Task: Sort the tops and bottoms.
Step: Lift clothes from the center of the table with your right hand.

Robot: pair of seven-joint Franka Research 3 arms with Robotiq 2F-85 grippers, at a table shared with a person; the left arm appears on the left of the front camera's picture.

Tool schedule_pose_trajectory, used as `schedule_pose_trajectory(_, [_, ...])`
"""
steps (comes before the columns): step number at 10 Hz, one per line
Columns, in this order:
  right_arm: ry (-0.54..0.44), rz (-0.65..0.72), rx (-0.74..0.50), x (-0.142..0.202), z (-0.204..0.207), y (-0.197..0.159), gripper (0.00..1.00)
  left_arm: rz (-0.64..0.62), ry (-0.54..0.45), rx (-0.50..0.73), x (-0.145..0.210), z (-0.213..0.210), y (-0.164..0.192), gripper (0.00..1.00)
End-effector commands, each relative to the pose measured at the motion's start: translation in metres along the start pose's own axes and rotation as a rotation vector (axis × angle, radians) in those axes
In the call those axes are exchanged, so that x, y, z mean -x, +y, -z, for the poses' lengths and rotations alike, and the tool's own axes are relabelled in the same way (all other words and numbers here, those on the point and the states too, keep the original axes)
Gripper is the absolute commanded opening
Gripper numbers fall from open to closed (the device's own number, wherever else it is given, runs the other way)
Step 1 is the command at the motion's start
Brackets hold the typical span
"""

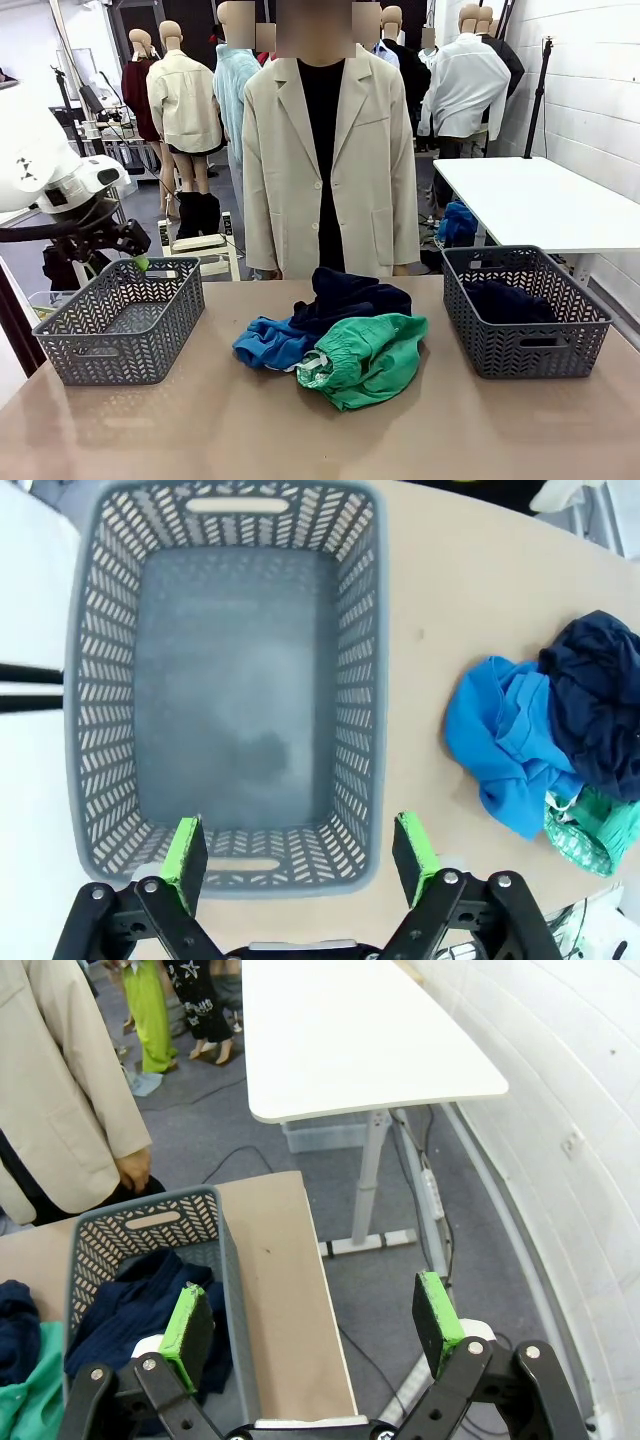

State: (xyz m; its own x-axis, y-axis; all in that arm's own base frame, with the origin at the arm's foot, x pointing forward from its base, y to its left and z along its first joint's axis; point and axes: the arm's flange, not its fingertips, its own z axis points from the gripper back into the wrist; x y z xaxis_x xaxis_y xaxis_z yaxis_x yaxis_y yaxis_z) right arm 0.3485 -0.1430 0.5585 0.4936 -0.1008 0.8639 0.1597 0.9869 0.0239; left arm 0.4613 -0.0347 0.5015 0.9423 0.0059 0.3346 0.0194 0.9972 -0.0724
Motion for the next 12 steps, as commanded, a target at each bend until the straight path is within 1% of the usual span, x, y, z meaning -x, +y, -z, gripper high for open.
schedule_pose_trajectory(1, [0.0,0.0,0.0,0.0,0.0,0.0,1.0,-0.038,0.019,-0.011,0.004,0.0,0.001,0.96])
schedule_pose_trajectory(2, [-0.022,-0.017,0.007,-0.02,-0.017,0.009,1.0,-0.038,0.019,-0.011,0.004,0.0,0.001,0.96])
schedule_pose_trajectory(3, [-0.048,-0.077,0.023,-0.05,-0.031,0.032,1.0,-0.038,0.019,-0.011,0.004,0.0,0.001,0.96])
schedule_pose_trajectory(4, [-0.059,-0.185,-0.014,-0.087,-0.048,0.068,1.0,-0.038,0.019,-0.011,0.004,0.0,0.001,0.96])
schedule_pose_trajectory(5, [-0.054,-0.268,-0.05,-0.117,-0.059,0.107,1.0,-0.038,0.019,-0.011,0.004,0.0,0.001,0.96])
schedule_pose_trajectory(6, [-0.016,-0.369,-0.15,-0.142,-0.07,0.153,1.0,-0.038,0.019,-0.011,0.004,0.0,0.001,0.96])
schedule_pose_trajectory(7, [0.07,-0.434,-0.271,-0.153,-0.076,0.191,1.0,-0.038,0.019,-0.011,0.004,0.0,0.001,0.96])
schedule_pose_trajectory(8, [0.192,-0.533,-0.343,-0.15,-0.077,0.23,1.0,-0.038,0.019,-0.011,0.004,0.0,0.001,0.96])
schedule_pose_trajectory(9, [0.318,-0.646,-0.336,-0.141,-0.067,0.266,1.0,-0.038,0.019,-0.011,0.004,0.0,0.001,0.96])
schedule_pose_trajectory(10, [0.364,-0.713,-0.367,-0.129,-0.056,0.292,1.0,-0.038,0.019,-0.011,0.004,0.0,0.001,0.96])
schedule_pose_trajectory(11, [0.369,-0.727,-0.349,-0.116,-0.034,0.314,1.0,-0.038,0.019,-0.011,0.004,0.0,0.001,0.96])
schedule_pose_trajectory(12, [0.415,-0.707,-0.4,-0.094,-0.013,0.326,1.0,-0.038,0.019,-0.011,0.004,0.0,0.001,0.96])
